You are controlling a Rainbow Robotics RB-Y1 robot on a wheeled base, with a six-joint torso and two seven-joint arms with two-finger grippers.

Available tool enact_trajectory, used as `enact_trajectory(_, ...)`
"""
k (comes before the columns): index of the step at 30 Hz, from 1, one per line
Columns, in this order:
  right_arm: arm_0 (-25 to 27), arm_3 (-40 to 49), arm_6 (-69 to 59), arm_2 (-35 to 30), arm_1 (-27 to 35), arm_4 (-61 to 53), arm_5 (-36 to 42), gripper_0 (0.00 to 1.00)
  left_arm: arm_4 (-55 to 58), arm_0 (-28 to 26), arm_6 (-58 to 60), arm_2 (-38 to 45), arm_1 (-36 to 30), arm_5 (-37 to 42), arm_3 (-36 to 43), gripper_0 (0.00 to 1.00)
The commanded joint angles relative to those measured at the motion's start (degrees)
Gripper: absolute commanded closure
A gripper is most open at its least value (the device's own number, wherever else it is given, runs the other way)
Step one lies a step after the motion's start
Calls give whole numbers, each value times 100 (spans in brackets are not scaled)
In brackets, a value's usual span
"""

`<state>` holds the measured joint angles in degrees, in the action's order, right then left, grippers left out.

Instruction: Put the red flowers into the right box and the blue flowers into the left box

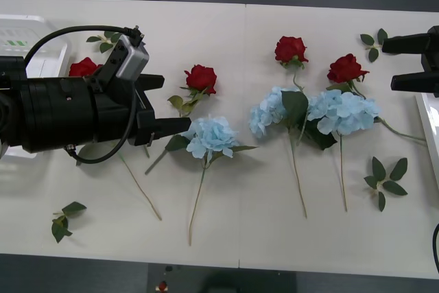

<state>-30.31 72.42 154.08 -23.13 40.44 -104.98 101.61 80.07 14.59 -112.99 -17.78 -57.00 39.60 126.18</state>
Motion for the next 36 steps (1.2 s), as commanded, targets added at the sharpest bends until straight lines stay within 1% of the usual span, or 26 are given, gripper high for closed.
enact_trajectory(1, -19, 299, 92, 160, 219, 277, 131, 0, 8, -44, -127, 90, -127, -49, 135, 0)
enact_trajectory(2, -2, 466, 92, 151, 219, 408, 114, 0, 17, -211, -127, -7, 40, -84, 65, 0)
enact_trajectory(4, -2, 651, 92, 125, 219, 540, 52, 0, 35, -220, -144, 55, 101, -242, 91, 0)
enact_trajectory(7, -2, 660, 92, 125, 219, 628, 17, 0, 255, -228, -135, 187, 57, -497, 100, 0)
enact_trajectory(10, -2, 660, 79, 125, 254, 936, -62, 0, 545, -228, -83, 556, -189, -435, -40, 0)
enact_trajectory(14, -2, 633, -695, 116, 325, 1525, -211, 0, 1547, -211, -56, 855, -637, -427, -533, 0)
enact_trajectory(19, 7, 572, -1582, 107, 412, 2236, -431, 0, 2241, -141, -39, 934, -944, -383, -1148, 0)
enact_trajectory(21, -2, 563, -1846, 107, 430, 2491, -537, 0, 2364, -61, -12, 934, -944, -189, -1438, 0)
enact_trajectory(22, -2, 563, -2110, 107, 439, 2729, -616, 0, 2452, 44, 14, 943, -936, 30, -1754, 0)
enact_trajectory(24, -2, 572, -2391, 107, 448, 2992, -704, 0, 2584, 176, 49, 969, -936, 285, -2123, 0)
enact_trajectory(29, -63, 563, -3085, 239, 448, 3792, -1081, 0, 2803, 756, 295, 995, -927, 1235, -3292, 0)
enact_trajectory(31, -90, 563, -3305, 362, 448, 4065, -1248, 0, 2751, 923, 585, 995, -892, 1525, -3688, 0)
enact_trajectory(33, -107, 554, -3419, 468, 448, 4223, -1398, 0, 2575, 1028, 770, 995, -848, 1665, -3890, 0)
enact_trajectory(36, -230, 246, -3437, 740, 439, 4381, -1855, 0, 2100, 1195, 1385, 995, -716, 1850, -4277, 0)
